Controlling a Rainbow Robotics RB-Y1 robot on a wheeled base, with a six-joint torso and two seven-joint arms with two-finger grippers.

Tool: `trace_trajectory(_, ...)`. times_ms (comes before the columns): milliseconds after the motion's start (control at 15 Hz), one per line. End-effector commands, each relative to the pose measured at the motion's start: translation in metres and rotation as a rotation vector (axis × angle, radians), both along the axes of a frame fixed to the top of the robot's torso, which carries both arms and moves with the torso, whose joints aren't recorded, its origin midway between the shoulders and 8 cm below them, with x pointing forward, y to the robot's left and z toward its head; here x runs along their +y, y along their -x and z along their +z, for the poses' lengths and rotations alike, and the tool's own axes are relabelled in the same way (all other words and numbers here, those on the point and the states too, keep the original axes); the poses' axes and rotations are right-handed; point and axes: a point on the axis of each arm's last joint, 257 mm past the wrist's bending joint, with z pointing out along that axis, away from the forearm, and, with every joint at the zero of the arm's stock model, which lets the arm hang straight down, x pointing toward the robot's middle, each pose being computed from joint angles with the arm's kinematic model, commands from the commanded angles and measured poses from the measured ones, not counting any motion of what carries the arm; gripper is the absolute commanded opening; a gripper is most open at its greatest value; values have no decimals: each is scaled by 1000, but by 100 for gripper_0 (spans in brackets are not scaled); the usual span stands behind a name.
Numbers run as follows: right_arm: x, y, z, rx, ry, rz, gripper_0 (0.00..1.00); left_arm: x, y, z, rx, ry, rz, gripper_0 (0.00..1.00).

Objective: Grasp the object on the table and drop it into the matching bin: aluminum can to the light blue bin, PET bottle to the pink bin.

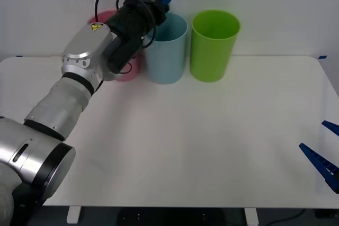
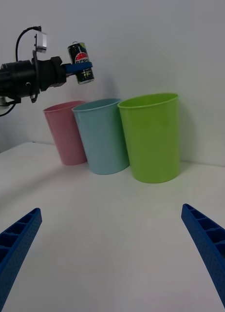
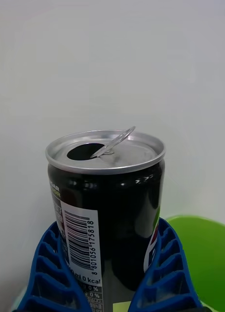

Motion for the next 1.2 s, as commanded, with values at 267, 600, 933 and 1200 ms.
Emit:
trace_trajectory(267, 0, 0, 0, 0, 0, 0, 100, -6, -8, 5, -3, -24, 39, 0)
trace_trajectory(600, 0, 0, 0, 0, 0, 0, 100, -5, -9, 5, 0, -18, 45, 81)
trace_trajectory(933, 0, 0, 0, 0, 0, 0, 100, -4, -9, 4, 6, -5, 47, 100)
trace_trajectory(1200, 0, 0, 0, 0, 0, 0, 100, -3, -9, 5, 11, 7, 46, 100)
